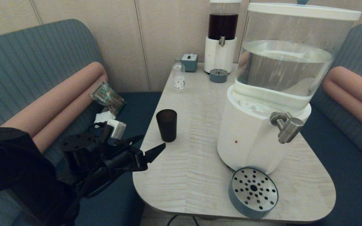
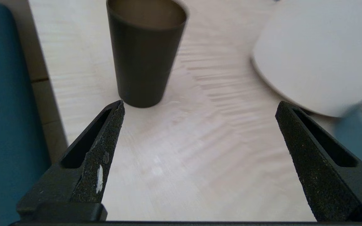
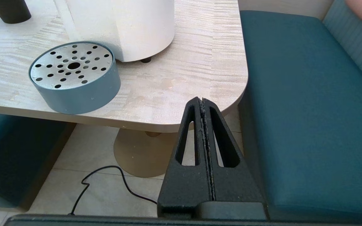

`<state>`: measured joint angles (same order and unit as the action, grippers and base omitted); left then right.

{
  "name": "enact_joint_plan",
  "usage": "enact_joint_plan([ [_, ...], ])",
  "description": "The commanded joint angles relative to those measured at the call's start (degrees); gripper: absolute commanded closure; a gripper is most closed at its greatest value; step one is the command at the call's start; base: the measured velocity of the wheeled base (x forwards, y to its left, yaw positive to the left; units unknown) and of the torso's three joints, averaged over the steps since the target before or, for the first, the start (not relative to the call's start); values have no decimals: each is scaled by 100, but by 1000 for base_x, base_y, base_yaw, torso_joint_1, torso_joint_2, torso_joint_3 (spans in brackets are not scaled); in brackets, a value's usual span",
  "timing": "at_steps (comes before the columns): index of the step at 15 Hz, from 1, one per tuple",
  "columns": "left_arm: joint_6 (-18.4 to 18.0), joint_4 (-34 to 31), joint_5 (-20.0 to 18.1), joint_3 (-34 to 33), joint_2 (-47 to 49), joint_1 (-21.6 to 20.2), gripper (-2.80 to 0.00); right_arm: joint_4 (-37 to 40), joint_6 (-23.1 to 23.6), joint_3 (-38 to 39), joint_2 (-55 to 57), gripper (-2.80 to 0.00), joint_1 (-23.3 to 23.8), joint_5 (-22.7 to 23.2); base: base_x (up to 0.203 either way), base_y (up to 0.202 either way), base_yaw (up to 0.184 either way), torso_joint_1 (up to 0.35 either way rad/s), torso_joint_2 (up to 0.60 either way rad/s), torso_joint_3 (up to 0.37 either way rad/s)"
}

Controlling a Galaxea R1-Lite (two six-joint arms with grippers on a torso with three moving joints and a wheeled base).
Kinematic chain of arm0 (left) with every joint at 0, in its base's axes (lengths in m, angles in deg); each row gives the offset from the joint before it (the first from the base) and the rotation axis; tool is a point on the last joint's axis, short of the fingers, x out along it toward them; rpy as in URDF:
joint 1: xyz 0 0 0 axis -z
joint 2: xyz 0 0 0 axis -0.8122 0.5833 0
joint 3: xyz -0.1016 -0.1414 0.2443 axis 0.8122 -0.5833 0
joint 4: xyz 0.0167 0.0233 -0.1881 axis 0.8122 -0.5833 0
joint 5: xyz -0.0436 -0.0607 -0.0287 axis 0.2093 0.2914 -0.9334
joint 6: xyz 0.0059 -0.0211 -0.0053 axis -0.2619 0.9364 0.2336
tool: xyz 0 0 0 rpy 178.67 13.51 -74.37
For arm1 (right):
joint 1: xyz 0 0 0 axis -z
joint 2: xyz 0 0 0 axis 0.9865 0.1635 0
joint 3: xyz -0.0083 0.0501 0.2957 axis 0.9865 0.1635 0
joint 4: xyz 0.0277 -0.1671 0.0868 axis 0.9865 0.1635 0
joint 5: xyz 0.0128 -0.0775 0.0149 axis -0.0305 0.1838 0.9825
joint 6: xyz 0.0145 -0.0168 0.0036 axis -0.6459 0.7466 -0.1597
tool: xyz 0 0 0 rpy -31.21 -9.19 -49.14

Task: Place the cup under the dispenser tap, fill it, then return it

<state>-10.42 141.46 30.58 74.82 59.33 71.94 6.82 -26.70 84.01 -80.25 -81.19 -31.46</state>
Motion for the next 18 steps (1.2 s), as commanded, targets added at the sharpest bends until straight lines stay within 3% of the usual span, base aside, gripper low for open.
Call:
enact_joint_plan([
  [1, 31, 48, 7, -404, -792, -3, -280, -2, -1, 8, -9, 0, -2, 1, 0, 0, 0, 0, 0, 0],
  [5, 111, 48, 71, -988, -1856, -5, -280, -2, -7, 0, -9, 0, -2, 1, 0, 0, 0, 0, 0, 0],
  [6, 125, 48, 110, -1180, -2060, -5, 0, -2, -7, 9, -9, 0, -2, 1, 0, 0, 0, 0, 0, 0],
  [9, 212, 48, 235, -1475, -2634, -12, 0, -2, -7, 8, -9, 0, -2, 1, 0, 0, 0, 0, 0, 0],
  [15, 545, -105, 1554, -1589, -3939, -40, 0, -2, -16, 9, -9, 0, -2, 1, 0, 0, 0, 0, 0, 0],
  [18, 686, -185, 1801, -1743, -4610, -665, 0, -2, -25, 9, -9, 0, -2, 1, 0, 0, 0, 0, 0, 0],
])
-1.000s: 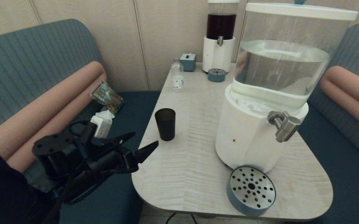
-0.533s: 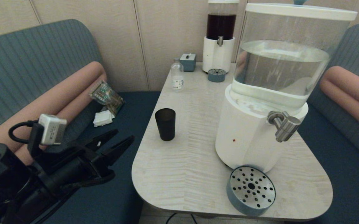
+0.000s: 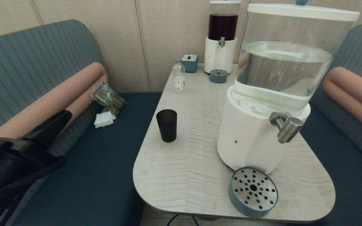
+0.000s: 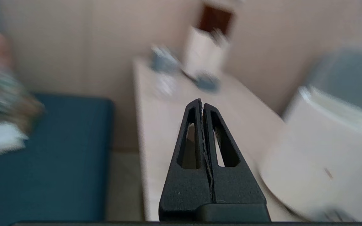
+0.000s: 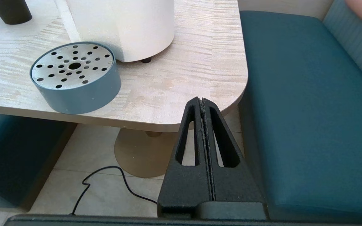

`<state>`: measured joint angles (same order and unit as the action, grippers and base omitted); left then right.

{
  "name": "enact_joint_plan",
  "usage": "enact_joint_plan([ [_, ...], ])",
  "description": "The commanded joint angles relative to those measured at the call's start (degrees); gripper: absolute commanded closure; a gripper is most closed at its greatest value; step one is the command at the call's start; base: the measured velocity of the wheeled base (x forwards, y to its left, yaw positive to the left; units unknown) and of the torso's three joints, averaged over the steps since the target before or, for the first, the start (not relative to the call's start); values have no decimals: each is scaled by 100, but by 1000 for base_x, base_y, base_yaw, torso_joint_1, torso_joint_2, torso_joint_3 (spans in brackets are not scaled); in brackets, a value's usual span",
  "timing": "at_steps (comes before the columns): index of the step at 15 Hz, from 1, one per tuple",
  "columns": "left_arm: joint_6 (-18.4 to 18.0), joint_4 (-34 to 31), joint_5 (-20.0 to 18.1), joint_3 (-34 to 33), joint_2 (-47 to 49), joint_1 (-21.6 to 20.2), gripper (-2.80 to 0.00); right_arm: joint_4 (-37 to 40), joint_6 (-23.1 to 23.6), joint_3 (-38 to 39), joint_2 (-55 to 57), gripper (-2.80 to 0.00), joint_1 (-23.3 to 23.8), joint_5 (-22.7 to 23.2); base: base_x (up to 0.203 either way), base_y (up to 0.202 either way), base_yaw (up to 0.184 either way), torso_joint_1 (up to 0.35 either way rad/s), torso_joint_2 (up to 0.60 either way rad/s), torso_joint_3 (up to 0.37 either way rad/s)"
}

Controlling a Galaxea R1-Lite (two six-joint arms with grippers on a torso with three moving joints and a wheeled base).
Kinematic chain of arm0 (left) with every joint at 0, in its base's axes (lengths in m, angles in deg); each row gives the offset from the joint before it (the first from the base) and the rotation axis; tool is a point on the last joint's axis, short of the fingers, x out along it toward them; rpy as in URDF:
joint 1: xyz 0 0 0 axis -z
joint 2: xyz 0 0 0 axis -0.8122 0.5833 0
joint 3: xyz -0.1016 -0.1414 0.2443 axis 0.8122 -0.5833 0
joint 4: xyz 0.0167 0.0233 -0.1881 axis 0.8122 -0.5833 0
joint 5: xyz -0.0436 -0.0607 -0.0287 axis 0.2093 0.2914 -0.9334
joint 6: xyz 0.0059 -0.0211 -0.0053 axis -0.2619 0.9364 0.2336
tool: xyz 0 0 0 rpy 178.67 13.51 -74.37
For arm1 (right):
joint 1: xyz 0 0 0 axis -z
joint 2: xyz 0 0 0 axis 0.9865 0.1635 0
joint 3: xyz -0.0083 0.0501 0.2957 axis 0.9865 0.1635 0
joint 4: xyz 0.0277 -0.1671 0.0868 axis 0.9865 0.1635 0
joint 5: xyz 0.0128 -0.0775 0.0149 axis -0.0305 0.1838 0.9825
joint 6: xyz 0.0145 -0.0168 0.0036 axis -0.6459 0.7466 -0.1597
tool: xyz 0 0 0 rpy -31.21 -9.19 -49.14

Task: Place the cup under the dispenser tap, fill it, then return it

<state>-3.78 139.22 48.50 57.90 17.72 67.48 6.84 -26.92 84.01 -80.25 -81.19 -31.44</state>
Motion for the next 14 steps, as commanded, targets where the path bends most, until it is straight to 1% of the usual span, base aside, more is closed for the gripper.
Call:
enact_joint_plan([
  [1, 59, 32, 29, -114, -657, -379, 0, -4, -3, 9, -9, 0, -2, 0, 0, 0, 0, 0, 0, 0],
  [3, 81, 25, 40, -242, -1141, -734, 0, -4, -3, 9, -9, 0, -2, 0, 0, 0, 0, 0, 0, 0],
  [6, 95, 12, 45, -421, -1828, -1043, 0, -4, -3, 9, -9, 0, -2, 0, 0, 0, 0, 0, 0, 0],
  [9, 122, -107, 20, -649, -2962, -1341, 0, -4, -3, 9, -9, 0, -2, 0, 0, 0, 0, 0, 0, 0],
  [10, 147, -473, 15, -694, -3352, -1372, 0, -4, -3, 9, -9, 0, -2, 0, 0, 0, 0, 0, 0, 0],
  [11, 165, -1116, -11, -711, -3894, -1388, 0, -4, -10, 1, -9, 0, -2, 0, 0, 0, 0, 0, 0, 0],
  [13, 184, -2741, -147, -574, -5039, -1407, 0, -4, -11, 9, -9, 0, -2, 0, 0, 0, 0, 0, 0, 0],
  [14, 184, -3743, -204, -409, -5624, -1412, 0, -4, -11, 9, -9, 0, -2, 0, 0, 0, 0, 0, 0, 0],
])
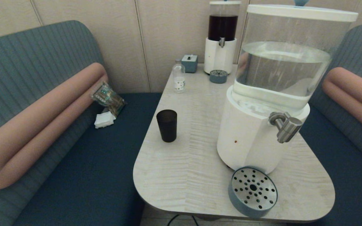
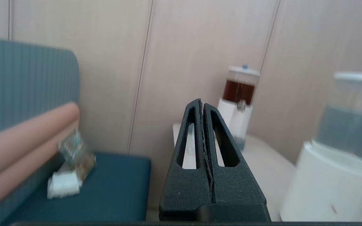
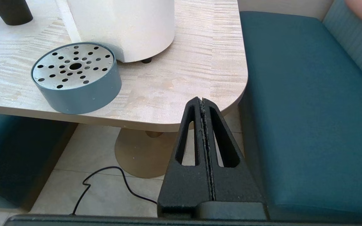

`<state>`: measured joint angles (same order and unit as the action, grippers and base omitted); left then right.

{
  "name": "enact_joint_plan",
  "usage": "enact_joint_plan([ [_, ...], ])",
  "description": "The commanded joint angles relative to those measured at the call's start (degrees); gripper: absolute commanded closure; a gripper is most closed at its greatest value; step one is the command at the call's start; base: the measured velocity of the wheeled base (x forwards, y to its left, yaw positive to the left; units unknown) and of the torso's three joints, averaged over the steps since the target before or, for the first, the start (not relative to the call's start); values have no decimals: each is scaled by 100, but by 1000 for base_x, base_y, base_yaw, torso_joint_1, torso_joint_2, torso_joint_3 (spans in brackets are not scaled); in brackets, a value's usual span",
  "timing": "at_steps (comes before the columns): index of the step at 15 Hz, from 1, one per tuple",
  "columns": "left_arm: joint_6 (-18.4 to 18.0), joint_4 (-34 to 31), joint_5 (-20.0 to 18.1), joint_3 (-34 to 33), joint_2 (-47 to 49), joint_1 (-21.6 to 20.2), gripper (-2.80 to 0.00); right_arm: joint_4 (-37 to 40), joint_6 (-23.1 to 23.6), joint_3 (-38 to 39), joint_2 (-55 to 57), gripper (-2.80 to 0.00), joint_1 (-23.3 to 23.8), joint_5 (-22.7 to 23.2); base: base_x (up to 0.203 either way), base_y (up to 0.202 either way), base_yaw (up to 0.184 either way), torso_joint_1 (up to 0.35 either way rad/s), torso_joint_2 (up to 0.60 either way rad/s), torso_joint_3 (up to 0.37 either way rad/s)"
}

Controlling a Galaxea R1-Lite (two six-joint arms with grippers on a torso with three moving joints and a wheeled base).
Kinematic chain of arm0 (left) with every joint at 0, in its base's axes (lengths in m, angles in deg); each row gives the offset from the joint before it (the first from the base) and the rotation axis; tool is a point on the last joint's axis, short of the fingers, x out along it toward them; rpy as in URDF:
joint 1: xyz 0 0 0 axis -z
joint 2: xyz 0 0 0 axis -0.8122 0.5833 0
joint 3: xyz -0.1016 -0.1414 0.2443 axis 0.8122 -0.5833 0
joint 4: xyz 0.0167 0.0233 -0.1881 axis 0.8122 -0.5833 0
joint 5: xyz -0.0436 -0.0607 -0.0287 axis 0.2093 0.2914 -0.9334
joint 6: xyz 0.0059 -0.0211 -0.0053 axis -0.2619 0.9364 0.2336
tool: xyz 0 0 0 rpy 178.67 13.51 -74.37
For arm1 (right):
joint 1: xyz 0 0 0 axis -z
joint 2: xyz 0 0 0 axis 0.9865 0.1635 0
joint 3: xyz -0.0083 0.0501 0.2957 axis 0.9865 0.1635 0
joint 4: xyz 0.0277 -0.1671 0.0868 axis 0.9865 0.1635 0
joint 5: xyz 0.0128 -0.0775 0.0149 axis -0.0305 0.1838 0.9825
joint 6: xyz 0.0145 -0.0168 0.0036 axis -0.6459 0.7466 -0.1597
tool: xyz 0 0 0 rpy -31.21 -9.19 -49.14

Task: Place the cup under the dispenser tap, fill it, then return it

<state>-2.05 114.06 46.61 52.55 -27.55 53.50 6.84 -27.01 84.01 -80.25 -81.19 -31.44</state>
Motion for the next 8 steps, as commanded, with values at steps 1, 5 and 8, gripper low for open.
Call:
enact_joint_plan([
  [1, 2, -2089, -58, 299, -1588, -12, 0, -4, -1, 9, -9, 0, -2, 0, 0, 0, 0, 0, 0, 0],
  [5, -1095, -3404, -41, 600, -2360, -4, 0, -4, 6, 9, -9, 0, -2, 0, 0, 0, 0, 0, 0, 0],
  [8, -1800, -4268, -39, 212, -2682, 2, 0, -4, -3, 9, -9, 0, -2, 0, 0, 0, 0, 0, 0, 0],
])
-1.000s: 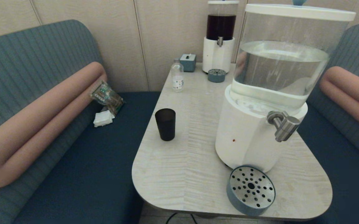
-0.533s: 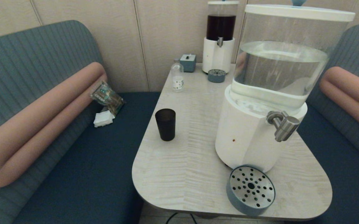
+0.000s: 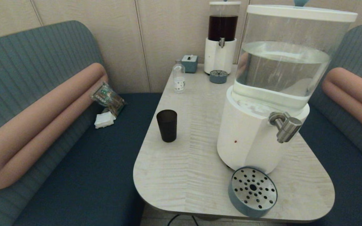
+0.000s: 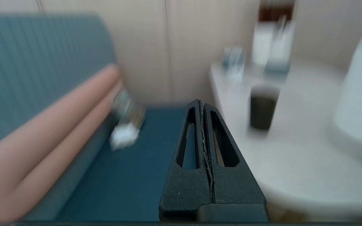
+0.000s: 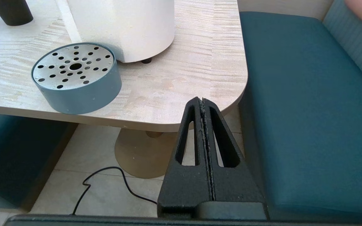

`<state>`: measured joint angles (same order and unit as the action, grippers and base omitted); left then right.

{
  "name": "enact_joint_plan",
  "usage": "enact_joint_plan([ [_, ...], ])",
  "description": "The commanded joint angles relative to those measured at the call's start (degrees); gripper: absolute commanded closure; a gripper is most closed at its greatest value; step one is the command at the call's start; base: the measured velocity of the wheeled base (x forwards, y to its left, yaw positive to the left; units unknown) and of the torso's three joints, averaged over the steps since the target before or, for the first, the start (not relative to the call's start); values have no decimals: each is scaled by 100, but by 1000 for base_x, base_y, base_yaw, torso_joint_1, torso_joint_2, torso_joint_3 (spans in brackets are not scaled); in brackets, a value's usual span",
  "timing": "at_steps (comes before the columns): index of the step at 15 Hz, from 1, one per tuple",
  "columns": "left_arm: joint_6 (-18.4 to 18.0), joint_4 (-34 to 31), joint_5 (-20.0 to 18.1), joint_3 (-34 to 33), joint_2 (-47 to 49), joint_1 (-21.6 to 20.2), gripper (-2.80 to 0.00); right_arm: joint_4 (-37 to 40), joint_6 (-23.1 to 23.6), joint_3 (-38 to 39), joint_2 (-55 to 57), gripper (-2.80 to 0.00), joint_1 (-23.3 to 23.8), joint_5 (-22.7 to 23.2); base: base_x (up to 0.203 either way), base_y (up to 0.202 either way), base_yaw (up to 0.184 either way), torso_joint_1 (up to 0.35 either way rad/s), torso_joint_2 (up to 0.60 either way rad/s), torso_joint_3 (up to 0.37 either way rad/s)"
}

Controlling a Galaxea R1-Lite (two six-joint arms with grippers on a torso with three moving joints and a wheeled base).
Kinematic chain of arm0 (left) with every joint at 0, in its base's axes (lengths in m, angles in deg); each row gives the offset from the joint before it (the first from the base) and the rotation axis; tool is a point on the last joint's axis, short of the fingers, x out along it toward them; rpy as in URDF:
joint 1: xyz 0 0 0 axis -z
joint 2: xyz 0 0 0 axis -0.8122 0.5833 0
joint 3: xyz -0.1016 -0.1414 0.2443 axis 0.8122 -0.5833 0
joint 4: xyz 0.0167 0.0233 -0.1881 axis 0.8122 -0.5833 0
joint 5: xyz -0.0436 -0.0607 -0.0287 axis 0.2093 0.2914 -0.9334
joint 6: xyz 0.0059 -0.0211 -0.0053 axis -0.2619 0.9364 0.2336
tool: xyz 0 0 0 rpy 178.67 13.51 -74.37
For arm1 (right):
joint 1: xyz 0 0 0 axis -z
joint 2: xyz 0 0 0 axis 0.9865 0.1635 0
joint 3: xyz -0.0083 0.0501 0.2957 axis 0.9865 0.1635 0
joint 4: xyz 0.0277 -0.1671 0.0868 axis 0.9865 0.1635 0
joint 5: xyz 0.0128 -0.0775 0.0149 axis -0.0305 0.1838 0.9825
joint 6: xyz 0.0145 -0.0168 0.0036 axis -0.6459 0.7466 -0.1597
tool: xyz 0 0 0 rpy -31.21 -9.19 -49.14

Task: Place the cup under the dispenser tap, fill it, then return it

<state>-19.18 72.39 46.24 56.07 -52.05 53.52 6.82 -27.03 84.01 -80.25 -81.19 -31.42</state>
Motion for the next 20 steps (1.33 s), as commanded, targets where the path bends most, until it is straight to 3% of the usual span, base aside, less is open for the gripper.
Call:
enact_joint_plan([
  [1, -70, -111, -17, -412, -236, 0, 0, -2, 0, 9, -9, 0, -2, -2, 0, 0, 0, 0, 0, 0],
  [8, -40, -1761, 246, -599, -239, 0, 0, -2, 0, 9, -9, 0, -2, -2, 0, 0, 0, 0, 0, 0],
  [12, 255, -1837, 304, -573, -247, 18, 0, -2, 0, 9, -9, 0, -2, -2, 0, 0, 0, 0, 0, 0],
  [20, 291, -1776, 331, -599, -247, 18, 0, -2, 8, 9, -9, 0, -2, -2, 0, 0, 0, 0, 0, 0],
])
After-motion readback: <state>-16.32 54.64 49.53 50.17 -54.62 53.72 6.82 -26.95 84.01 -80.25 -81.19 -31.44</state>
